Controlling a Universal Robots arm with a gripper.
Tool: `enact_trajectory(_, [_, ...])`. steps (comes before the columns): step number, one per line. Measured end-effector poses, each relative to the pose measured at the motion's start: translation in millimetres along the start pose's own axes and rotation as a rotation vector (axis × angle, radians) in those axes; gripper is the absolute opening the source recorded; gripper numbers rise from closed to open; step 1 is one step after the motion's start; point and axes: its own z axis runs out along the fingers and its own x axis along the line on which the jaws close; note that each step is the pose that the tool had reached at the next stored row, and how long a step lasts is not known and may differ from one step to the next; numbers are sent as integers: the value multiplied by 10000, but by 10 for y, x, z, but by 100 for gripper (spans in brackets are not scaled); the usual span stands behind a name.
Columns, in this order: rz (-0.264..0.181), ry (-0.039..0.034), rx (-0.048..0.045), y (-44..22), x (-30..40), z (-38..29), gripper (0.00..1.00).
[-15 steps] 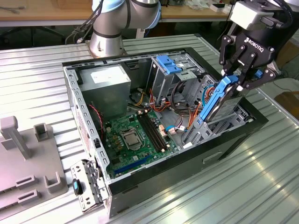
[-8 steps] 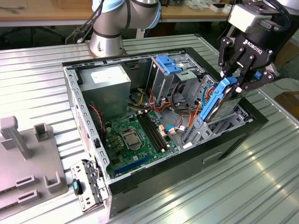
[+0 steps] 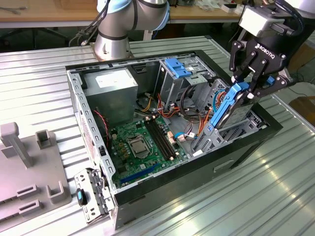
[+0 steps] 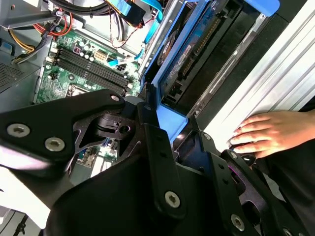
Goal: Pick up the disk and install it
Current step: 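Insert the disk into the insertion slot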
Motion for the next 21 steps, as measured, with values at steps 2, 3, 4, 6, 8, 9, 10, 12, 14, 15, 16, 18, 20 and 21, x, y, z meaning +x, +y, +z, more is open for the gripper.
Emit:
enact_trajectory(2, [0,1,0,0,0,12,37])
enact_trajectory(3, [0,2,0,0,0,15,37])
enact_trajectory(4, [0,1,0,0,0,19,37])
enact_trajectory(6, [0,2,0,0,0,29,37])
enact_trajectory(8, [0,2,0,0,0,39,37])
enact_trajectory(9, [-1,1,0,0,0,43,37])
enact_trajectory(10, [0,2,0,0,0,45,37])
enact_trajectory(12, [-1,2,0,0,0,52,37])
enact_trajectory(14, [0,1,0,0,0,59,37])
enact_trajectory(15, [0,1,0,0,0,64,37])
enact_trajectory(16, [0,1,0,0,0,67,37])
enact_trajectory(18, [0,2,0,0,0,74,37])
enact_trajectory(20, [0,1,0,0,0,87,37])
enact_trajectory(21, [0,1,0,0,-1,95,37])
